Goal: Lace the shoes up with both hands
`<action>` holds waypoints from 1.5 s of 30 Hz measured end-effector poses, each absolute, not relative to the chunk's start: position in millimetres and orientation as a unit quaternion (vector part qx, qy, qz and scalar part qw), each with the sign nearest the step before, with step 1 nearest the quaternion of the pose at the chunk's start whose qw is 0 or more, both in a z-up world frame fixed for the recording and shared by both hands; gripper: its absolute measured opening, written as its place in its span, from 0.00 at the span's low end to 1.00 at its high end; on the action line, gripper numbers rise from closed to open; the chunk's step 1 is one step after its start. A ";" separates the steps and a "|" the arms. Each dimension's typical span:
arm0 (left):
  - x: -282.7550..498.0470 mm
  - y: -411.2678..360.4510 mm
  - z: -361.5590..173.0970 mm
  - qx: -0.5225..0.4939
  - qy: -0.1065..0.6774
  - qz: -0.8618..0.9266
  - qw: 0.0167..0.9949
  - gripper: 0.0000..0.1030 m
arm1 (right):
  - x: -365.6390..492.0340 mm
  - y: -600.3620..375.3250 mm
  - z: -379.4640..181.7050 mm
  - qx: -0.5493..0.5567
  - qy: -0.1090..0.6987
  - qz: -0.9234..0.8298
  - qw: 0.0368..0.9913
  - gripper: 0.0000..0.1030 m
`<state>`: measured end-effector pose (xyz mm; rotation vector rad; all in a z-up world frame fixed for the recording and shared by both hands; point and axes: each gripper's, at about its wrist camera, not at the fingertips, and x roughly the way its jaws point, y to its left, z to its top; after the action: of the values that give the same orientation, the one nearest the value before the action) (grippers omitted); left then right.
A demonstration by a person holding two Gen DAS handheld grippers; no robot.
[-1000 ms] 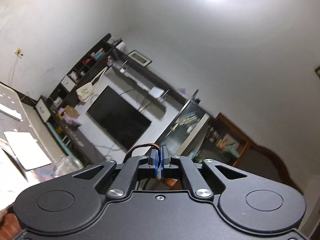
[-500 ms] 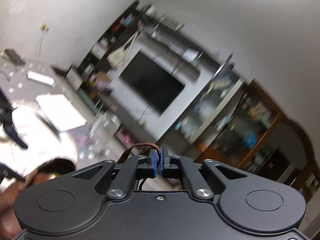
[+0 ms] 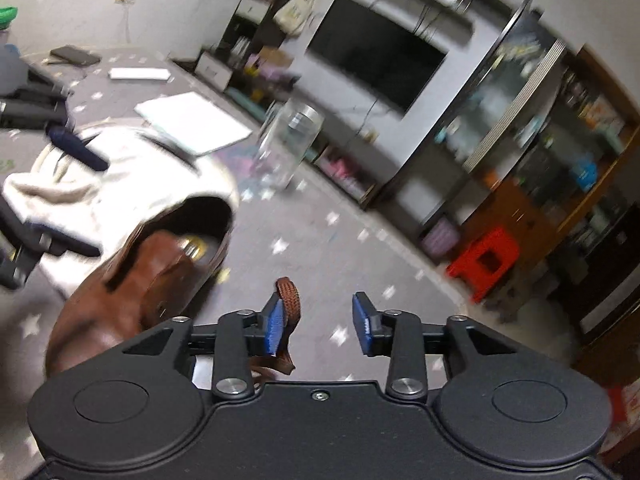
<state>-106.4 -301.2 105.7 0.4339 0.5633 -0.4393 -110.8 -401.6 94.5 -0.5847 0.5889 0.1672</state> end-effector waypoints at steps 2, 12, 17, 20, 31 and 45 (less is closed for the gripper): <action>-106.5 -298.3 104.2 0.209 0.276 -0.209 0.915 0.64 | -110.4 -406.2 88.6 -0.260 0.316 0.088 0.908 0.48; -107.6 -281.2 94.4 0.209 0.283 -0.173 0.920 0.68 | -119.3 -410.5 50.5 -0.210 0.363 0.096 0.903 0.64; -113.4 -258.1 85.2 0.193 0.279 -0.136 0.931 0.72 | -152.7 -428.4 31.5 -0.156 0.356 0.085 0.918 0.70; -112.4 -239.0 76.5 0.170 0.286 -0.104 0.937 0.72 | -178.8 -445.2 13.2 -0.132 0.338 0.058 0.930 0.76; -101.4 -154.2 37.6 0.101 0.295 0.035 0.949 0.74 | -242.8 -504.4 -14.9 -0.013 0.326 -0.014 0.945 0.79; -100.3 -77.0 7.1 0.056 0.305 0.045 0.950 0.77 | -292.5 -514.2 -14.9 0.000 0.313 -0.027 0.949 0.89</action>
<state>-100.3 -77.0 7.1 0.1131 0.6213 0.0920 -292.5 -514.2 -14.9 0.0002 0.6360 -0.0550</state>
